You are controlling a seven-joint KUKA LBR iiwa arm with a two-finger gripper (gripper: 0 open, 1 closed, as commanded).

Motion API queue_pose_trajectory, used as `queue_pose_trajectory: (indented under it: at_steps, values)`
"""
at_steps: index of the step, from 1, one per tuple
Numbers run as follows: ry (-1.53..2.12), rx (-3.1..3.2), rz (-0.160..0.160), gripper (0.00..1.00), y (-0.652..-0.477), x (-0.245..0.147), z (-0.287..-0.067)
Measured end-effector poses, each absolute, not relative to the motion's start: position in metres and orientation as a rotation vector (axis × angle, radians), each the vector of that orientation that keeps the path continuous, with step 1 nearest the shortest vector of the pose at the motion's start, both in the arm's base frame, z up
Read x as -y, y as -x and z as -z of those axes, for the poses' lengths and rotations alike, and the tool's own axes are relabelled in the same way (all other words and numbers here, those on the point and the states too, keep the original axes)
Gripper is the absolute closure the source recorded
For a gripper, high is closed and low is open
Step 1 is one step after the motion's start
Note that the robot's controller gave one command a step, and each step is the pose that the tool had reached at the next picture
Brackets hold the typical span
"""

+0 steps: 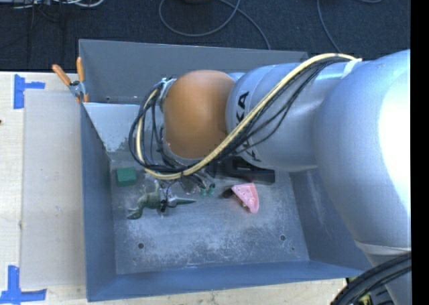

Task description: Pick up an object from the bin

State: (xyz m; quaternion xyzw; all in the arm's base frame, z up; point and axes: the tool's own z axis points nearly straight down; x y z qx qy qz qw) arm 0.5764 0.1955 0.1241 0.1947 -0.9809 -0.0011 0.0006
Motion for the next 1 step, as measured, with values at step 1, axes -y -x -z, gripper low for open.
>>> queue_pose_trajectory:
  at_steps: [1]
  values:
    - [-0.609,3.072,0.002,1.0,-0.5743,-0.1951,-0.1438]
